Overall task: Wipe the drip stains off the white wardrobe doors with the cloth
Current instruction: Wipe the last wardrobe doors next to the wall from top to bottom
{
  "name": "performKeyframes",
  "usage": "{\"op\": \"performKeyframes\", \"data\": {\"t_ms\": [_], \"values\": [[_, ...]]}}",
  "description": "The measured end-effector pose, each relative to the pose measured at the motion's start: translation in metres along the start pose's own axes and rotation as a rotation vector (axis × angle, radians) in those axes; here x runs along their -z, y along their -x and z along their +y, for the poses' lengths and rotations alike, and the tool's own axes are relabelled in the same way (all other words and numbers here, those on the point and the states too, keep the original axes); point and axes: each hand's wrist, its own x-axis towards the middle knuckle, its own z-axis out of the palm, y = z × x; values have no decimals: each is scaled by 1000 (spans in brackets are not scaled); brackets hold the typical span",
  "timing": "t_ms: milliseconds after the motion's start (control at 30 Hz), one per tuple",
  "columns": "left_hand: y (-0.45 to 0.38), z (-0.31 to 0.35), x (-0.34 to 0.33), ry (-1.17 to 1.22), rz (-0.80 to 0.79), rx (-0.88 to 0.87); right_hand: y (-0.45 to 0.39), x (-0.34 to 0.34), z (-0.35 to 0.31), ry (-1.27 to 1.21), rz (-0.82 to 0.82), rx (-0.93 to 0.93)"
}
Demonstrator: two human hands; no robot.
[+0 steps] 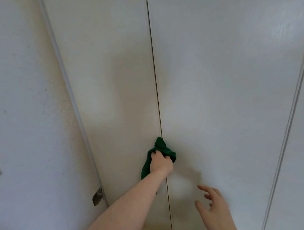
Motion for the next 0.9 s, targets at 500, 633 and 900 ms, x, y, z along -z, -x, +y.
{"op": "performKeyframes", "data": {"t_ms": [500, 633, 900], "values": [[-10, 114, 131, 185, 331, -356, -48, 122, -133, 445, 42, 359], [-12, 125, 139, -9, 242, -426, -63, 147, -184, 515, 90, 432], [-12, 116, 128, -215, 174, -497, -64, 167, -212, 614, 99, 475]]}}
